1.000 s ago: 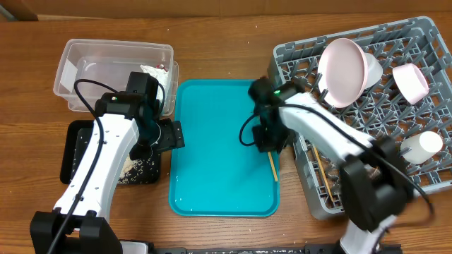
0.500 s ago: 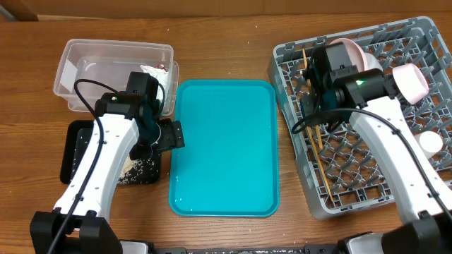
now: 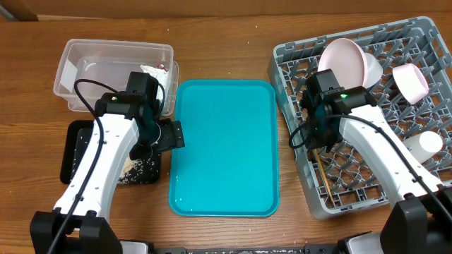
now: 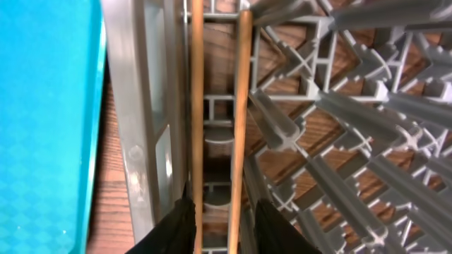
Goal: Sort waste into correct bins and load items into the dishwasher
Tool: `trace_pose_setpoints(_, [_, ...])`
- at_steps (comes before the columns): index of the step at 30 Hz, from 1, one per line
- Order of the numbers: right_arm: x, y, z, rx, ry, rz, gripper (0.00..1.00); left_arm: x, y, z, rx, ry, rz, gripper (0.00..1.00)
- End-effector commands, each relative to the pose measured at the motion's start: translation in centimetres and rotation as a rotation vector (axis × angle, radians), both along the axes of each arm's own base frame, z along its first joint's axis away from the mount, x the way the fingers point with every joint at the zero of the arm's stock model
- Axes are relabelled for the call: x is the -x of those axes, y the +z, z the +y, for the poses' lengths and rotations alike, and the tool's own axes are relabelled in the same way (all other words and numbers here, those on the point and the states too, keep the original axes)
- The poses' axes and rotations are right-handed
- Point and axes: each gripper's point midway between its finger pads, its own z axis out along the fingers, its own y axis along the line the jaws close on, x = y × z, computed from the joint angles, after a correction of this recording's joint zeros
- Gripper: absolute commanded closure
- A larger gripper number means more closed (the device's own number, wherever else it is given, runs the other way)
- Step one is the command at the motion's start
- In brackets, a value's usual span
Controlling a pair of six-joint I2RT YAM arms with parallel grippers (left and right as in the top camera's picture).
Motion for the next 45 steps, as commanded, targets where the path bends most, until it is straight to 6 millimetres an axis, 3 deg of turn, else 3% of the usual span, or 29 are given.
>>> trace_pose_setpoints(1, [-1.7,2.6,0.4,-0.023,-0.054,-0.075,0.7,0.0,0.2,-0.1,-0.007,-0.032,-0.013,0.12])
trace_pose_setpoints(4, [-3.5,5.7,1.2,-0.082,-0.08,-0.165,0.68,-0.4,0.6,-0.1,-0.008,-0.061,-0.03,0.1])
trace_pose_setpoints(7, [-5.6,9.6,2.9,-0.233,-0.085,-0.272,0.6,-1.5,1.8,-0.3,-0.007,-0.102,-0.076,0.03])
trace_pose_setpoints(10, [-7.6,13.1,4.3,-0.414,-0.111,-0.355,0.21,-2.8,3.3,0.0,-0.026,-0.124,-0.132,0.0])
trace_pose_setpoints(13, [-8.6,14.2,3.7,-0.495,-0.139,-0.382,0.0,-3.5,4.8,0.8,-0.068,-0.116,-0.162,0.0])
trace_pose_setpoints(17, [-6.8,12.7,0.1,-0.45,-0.251,-0.285,0.0,-2.5,6.0,1.7,-0.082,-0.099,-0.123,0.0])
trace_pose_setpoints(23, [-4.5,12.0,-4.6,-0.417,-0.387,-0.22,0.0,0.2,5.9,2.0,-0.089,-0.105,-0.019,0.0])
trace_pose_setpoints(30, [-1.4,11.6,-4.8,-0.4,-0.35,-0.256,0.0,1.9,7.3,1.4,-0.082,-0.147,-0.092,0.0])
trace_pose_setpoints(34, [0.2,12.0,-4.6,-0.41,-0.318,-0.4,0.0,2.9,8.6,1.4,-0.073,-0.16,-0.247,0.0])
trace_pose_setpoints(41, [3.4,15.8,-4.2,-0.428,-0.232,-0.774,0.0,5.5,11.8,1.5,-0.028,-0.111,-0.62,0.0])
trace_pose_setpoints(45, [4.9,17.6,-4.0,-0.432,-0.205,-0.878,0.0,6.9,13.3,2.5,-0.066,-0.086,-0.739,0.0])
